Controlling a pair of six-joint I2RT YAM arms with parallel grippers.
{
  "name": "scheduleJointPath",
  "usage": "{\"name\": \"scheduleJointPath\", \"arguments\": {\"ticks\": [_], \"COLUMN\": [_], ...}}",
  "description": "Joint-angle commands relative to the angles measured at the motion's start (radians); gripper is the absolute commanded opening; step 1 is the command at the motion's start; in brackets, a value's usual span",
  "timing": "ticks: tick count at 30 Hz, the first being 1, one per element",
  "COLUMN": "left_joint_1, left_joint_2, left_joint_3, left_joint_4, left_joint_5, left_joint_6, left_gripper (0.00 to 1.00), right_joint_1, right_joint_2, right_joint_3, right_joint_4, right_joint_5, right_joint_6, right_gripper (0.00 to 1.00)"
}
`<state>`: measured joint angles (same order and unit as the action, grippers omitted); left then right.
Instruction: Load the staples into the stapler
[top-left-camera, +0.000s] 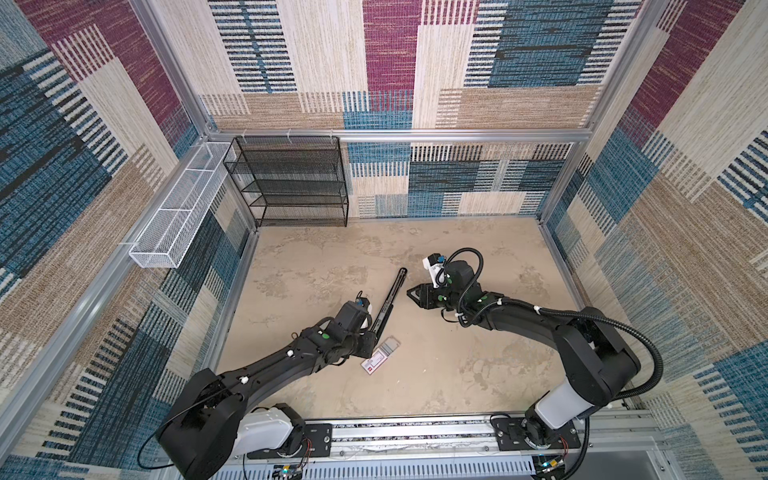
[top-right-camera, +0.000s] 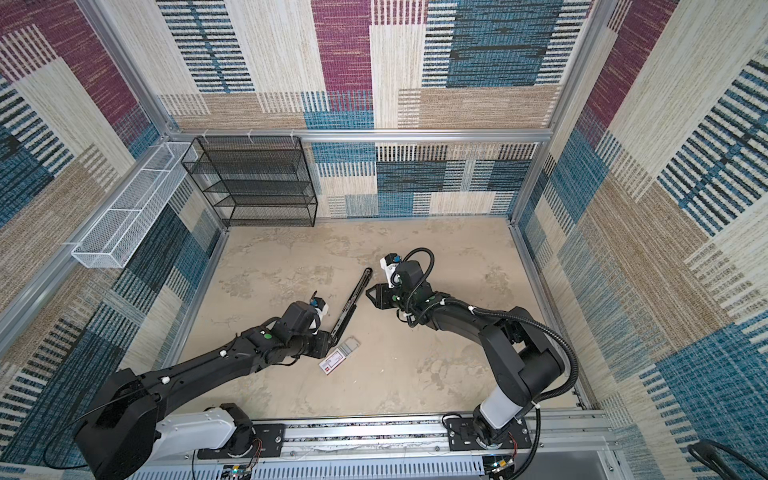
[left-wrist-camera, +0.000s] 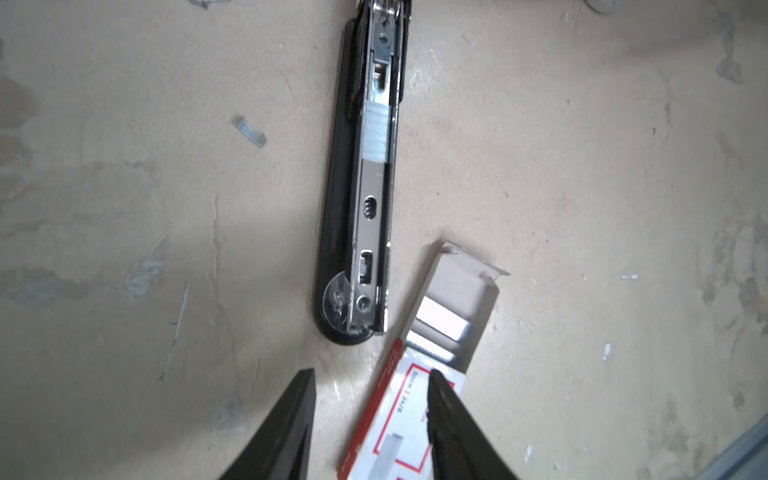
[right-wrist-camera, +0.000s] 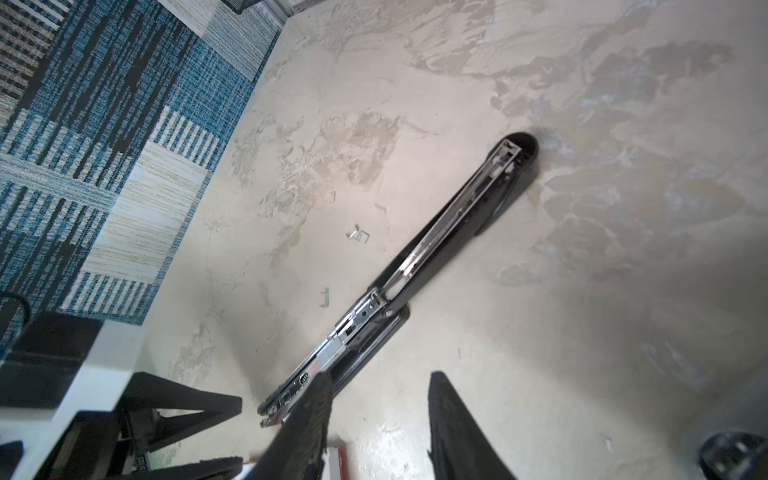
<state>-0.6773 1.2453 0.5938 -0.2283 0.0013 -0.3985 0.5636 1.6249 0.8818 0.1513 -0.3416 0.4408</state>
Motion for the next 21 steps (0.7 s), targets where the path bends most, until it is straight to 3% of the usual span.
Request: {"name": "scheduleJointPath", "arguments": {"ticks": [1, 4, 13, 21], "left_joint_1": [-0.018, -0.024, -0.026, -0.062], "left_joint_2": [0.024, 0.075, 0.189, 0.209], "left_joint_3": [-0.005, 0.015, 0.069, 0.056], "left_joint_4": [0.161, 0.158, 0.157, 0.145], "left_joint_5": [-0.08, -0.127, -0.128, -0.155], "left_joint_6": [0.005, 0.029, 0.063, 0.057], "left_gripper": [0.48, 0.47, 0.4, 0.43], "right_joint_1": [-0.001, -0.006, -0.043, -0.095], "right_joint_2": [0.02, 0.032, 0.097, 0.231], "right_joint_3": [0.025, 0.035, 0.099, 0.236], "right_joint_4": [-0.027, -0.026, -0.028, -0.092], "right_joint_5": [-0.011, -0.007, -0.019, -0.034], "right_joint_6": [-0.017, -0.017, 0.014, 0.062], "right_gripper": [0.42, 0.42, 0.42, 0.52]}}
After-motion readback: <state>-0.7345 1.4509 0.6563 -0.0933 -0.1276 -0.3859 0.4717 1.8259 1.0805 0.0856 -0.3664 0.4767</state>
